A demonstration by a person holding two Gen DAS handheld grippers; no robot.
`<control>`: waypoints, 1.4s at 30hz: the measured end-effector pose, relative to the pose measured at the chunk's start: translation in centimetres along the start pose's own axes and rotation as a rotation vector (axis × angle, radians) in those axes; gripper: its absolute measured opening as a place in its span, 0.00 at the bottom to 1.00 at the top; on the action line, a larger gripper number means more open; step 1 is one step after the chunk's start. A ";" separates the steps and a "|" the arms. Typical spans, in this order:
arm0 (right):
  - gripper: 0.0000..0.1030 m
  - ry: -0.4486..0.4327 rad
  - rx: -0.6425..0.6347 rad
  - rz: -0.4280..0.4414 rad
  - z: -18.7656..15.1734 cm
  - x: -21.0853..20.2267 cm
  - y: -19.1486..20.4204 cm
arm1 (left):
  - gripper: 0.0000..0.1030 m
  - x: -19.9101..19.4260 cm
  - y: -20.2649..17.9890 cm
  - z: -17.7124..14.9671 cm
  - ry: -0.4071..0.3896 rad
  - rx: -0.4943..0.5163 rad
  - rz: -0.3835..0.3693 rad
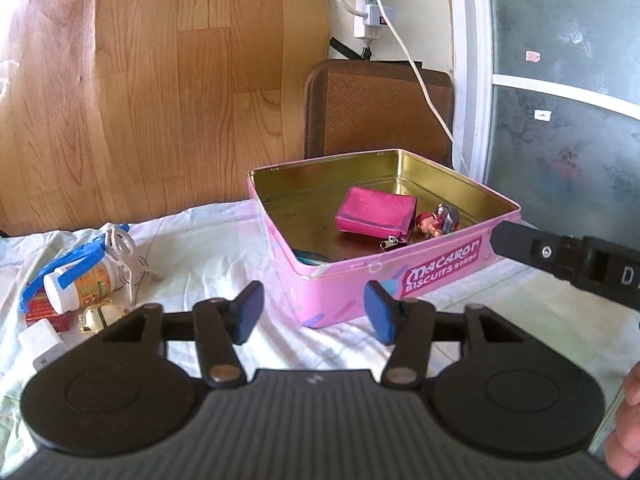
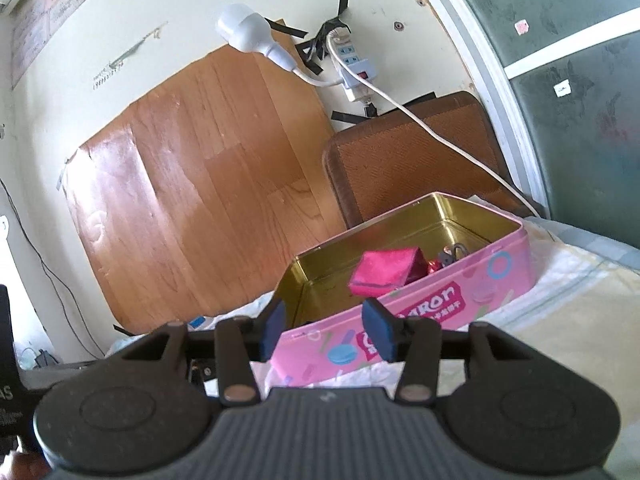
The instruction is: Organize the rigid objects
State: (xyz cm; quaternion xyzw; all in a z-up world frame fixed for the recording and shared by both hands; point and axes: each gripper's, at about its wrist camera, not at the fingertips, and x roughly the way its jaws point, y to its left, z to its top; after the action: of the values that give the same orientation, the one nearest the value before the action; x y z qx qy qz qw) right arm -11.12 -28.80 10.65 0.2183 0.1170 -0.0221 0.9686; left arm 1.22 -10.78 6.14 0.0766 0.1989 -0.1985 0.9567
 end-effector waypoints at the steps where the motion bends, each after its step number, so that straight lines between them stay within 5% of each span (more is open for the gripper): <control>1: 0.44 -0.003 -0.001 0.002 0.1 -0.1 0.1 | 0.63 -0.2 -0.1 -0.1 -0.007 0.003 0.006; 20: 0.47 -0.028 0.009 0.035 0.3 -2.3 0.5 | 1.00 -3.2 -1.8 0.0 -0.107 0.042 0.079; 42: 0.52 -0.033 0.010 0.035 0.1 -3.3 0.5 | 1.00 -3.9 -2.8 -0.3 -0.097 0.061 0.099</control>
State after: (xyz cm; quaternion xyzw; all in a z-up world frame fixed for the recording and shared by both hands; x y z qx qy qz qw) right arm -14.21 -28.38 11.73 0.2250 0.0972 -0.0093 0.9695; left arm -3.26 -11.88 7.29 0.1056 0.1420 -0.1606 0.9710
